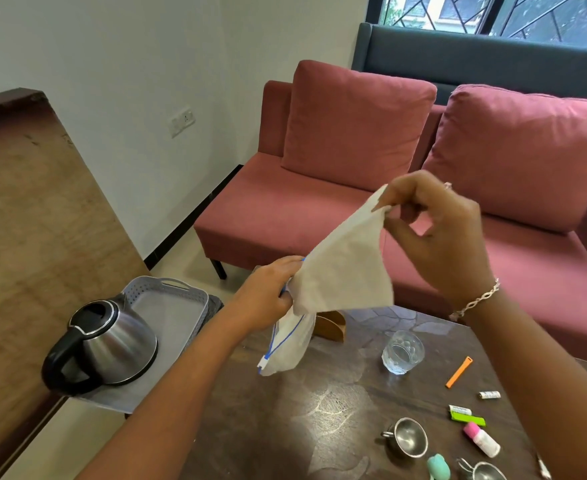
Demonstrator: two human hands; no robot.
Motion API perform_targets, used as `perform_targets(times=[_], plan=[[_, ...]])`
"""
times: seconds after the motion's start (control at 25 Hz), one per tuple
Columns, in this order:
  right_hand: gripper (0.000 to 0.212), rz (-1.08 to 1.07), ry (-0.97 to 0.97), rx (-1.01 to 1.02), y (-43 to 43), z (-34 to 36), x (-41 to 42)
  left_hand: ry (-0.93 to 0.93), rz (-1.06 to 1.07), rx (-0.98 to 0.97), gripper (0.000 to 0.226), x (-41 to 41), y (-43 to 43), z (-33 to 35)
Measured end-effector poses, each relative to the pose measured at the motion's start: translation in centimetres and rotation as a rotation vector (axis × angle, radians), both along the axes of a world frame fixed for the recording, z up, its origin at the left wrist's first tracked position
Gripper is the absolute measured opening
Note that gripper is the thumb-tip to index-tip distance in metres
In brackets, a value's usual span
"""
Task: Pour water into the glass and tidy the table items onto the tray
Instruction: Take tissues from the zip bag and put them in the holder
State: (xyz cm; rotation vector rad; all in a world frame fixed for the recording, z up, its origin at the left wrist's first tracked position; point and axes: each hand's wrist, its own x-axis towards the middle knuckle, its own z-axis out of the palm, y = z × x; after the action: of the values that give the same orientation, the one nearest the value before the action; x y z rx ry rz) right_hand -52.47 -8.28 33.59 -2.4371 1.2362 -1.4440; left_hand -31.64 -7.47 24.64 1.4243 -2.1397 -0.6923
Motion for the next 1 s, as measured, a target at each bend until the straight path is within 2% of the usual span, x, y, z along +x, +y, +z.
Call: perform_targets(times=[0.08, 0.28, 0.4, 0.52, 0.64, 0.8, 0.92, 1.0], plan=[[0.019, -0.055, -0.074, 0.054, -0.5, 1.2, -0.6, -0.056, 0.025, 0.02, 0.049, 0.3, 0.2, 0.1], [0.008, -0.241, -0.023, 0.022, -1.6, 2.0, -2.1, -0.118, 0.116, 0.077, 0.042, 0.8, 0.8, 0.2], [0.011, -0.312, -0.003, 0.006, -1.9, 1.0, -2.2, -0.114, 0.131, 0.041, 0.027, 1.0, 1.2, 0.4], [0.013, -0.409, 0.057, 0.003, -2.3, -0.8, -1.9, -0.132, 0.107, 0.055, 0.044, 1.4, 1.4, 0.5], [0.014, -0.455, 0.122, 0.069, -2.7, -2.8, -1.5, -0.137, 0.099, 0.01, 0.034, 1.5, 1.4, 0.3], [0.022, -0.397, 0.201, 0.189, -3.1, -5.4, -1.1, -0.053, 0.107, -0.056, 0.04, 1.9, 1.5, -0.1], [0.02, -0.293, 0.299, 0.39, -2.7, -7.1, -0.3, -0.033, 0.103, -0.07, 0.046, 2.0, 1.8, -0.1], [0.042, -0.114, 0.38, 0.567, -1.9, -8.3, 0.7, -0.067, 0.094, -0.053, 0.041, 2.0, 1.9, -0.2]])
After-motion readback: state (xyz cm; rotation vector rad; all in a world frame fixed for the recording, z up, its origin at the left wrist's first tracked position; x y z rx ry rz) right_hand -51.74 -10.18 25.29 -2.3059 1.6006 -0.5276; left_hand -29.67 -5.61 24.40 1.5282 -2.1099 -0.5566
